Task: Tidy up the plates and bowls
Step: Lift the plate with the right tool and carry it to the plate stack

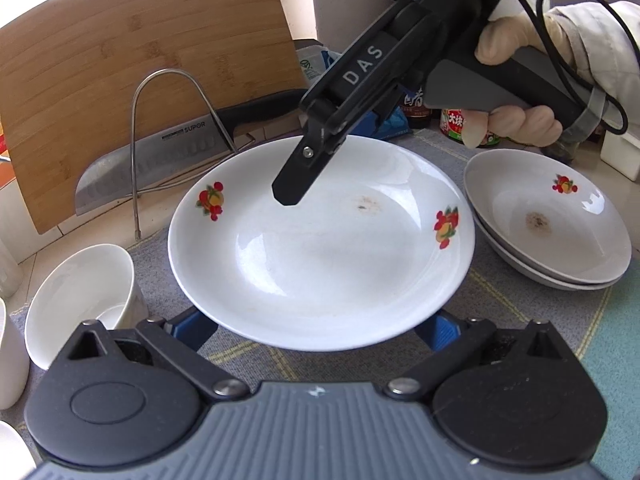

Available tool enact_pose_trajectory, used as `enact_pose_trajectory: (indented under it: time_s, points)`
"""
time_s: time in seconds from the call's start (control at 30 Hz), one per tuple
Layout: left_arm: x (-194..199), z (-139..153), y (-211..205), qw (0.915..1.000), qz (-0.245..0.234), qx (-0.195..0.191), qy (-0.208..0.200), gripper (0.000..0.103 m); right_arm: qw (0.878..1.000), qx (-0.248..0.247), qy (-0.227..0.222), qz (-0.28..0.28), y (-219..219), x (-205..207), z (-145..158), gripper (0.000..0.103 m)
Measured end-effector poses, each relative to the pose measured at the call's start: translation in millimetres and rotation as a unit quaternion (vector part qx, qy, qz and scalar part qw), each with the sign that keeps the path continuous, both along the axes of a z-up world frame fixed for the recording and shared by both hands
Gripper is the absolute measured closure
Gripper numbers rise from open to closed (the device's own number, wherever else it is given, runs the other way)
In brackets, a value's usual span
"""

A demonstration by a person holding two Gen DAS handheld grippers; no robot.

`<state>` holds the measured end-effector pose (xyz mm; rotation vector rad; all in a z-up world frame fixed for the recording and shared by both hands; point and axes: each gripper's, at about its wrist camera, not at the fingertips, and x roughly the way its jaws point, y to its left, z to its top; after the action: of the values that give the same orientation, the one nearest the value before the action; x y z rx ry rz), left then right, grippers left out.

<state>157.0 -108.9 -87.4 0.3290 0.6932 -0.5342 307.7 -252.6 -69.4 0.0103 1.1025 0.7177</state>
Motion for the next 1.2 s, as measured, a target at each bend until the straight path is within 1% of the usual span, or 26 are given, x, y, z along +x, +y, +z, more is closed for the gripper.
enact_pose_trajectory:
  time_s: [0.27, 0.57, 0.77, 1.2]
  points:
    - [-17, 13, -6, 0.9998, -0.017, 0.002, -0.004, 0.001, 1.0, 0.004, -0.011, -0.018, -8, -25, 14, 0.009]
    - [-38, 25, -25, 0.9987, -0.051, 0.004, -0.01, 0.001, 0.998, 0.003, -0.019, -0.051, -34, -61, 26, 0.009]
    - [-53, 25, -41, 0.9967, -0.081, 0.004, -0.009, 0.001, 0.997, 0.0, -0.02, -0.079, -57, -87, 31, 0.009]
    - [-76, 19, -74, 0.9893, -0.146, 0.002, 0.006, 0.001, 0.989, -0.004, -0.012, -0.145, -111, -137, 27, 0.009]
